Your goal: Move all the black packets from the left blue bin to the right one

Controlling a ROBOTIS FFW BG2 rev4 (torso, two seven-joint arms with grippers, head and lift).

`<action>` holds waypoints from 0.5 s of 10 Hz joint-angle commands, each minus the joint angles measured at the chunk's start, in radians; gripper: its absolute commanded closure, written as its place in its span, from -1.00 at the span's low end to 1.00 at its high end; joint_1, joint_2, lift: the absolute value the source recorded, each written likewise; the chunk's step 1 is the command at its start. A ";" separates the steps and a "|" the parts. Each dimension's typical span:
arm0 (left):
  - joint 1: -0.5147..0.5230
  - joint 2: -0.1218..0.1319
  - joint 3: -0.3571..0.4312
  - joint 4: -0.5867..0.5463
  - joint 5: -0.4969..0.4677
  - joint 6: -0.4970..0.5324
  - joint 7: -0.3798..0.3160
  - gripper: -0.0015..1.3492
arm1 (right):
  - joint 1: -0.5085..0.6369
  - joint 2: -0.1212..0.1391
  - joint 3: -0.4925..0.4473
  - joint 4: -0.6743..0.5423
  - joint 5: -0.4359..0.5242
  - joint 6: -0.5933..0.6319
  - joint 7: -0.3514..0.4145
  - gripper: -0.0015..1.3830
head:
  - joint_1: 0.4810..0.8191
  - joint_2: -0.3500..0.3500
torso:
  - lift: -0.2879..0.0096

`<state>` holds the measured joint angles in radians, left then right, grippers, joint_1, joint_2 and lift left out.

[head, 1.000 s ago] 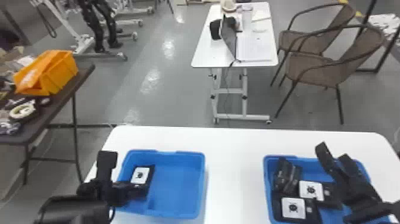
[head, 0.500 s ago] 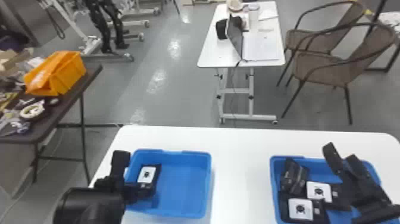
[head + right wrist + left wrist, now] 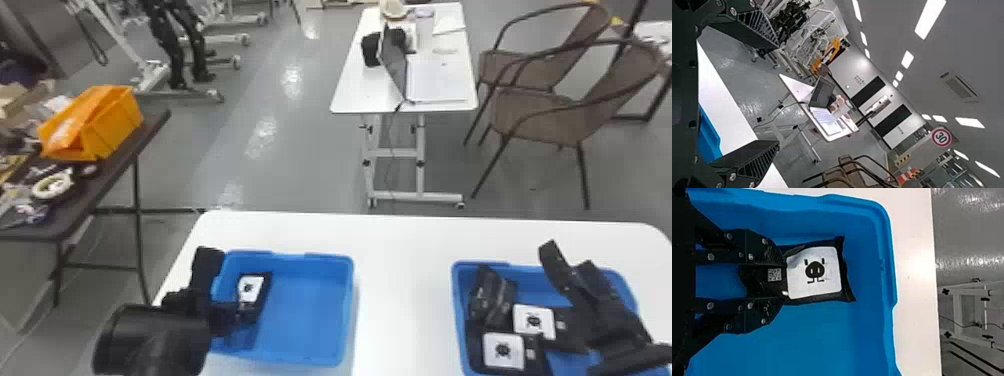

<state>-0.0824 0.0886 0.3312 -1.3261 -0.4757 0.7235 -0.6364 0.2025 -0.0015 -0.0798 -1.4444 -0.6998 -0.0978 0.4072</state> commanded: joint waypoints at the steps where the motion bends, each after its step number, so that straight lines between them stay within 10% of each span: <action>1: 0.003 0.023 -0.024 -0.002 0.008 -0.027 -0.043 0.63 | -0.002 0.002 0.002 0.002 -0.003 0.004 0.002 -0.78 | 0.27 0.53 | 0.94; 5: 0.084 -0.024 -0.049 -0.193 -0.023 -0.110 -0.192 0.68 | -0.011 0.002 0.005 0.012 -0.006 0.010 0.019 -0.78 | 0.27 0.43 | 0.94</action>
<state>-0.0175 0.0790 0.2861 -1.4721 -0.4994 0.6236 -0.8264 0.1923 -0.0015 -0.0759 -1.4326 -0.7070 -0.0875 0.4265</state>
